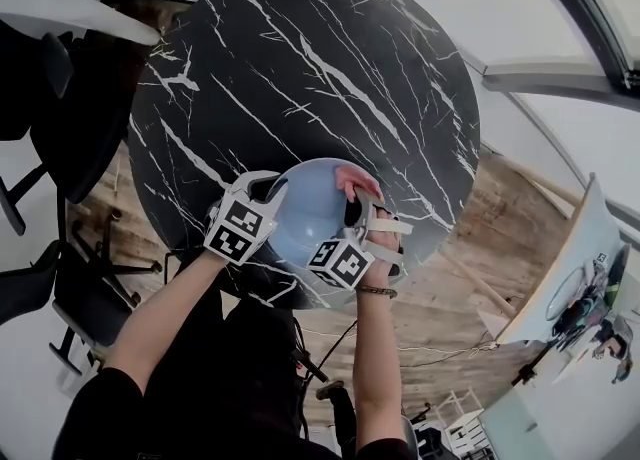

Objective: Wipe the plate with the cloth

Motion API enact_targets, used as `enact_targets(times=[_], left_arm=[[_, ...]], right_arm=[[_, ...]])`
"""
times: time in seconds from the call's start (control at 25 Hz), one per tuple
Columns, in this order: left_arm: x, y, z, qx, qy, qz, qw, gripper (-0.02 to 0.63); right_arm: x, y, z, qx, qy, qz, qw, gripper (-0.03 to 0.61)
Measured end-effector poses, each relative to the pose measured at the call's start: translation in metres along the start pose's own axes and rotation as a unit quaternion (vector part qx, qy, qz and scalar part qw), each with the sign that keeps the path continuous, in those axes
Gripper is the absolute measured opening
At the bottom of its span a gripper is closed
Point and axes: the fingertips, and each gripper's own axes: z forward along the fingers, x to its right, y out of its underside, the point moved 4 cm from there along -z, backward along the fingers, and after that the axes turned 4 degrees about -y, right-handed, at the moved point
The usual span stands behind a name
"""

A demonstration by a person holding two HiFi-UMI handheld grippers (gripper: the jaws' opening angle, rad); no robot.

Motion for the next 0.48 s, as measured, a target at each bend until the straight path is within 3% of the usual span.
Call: enact_targets(times=[0.48], left_arm=[[0.003, 0.001, -0.001, 0.004, 0.011, -0.057, 0.9983, 0.025]], right_arm=[[-0.003, 0.033, -0.010, -0.053, -0.014, 0.032, 0.998, 0.015]])
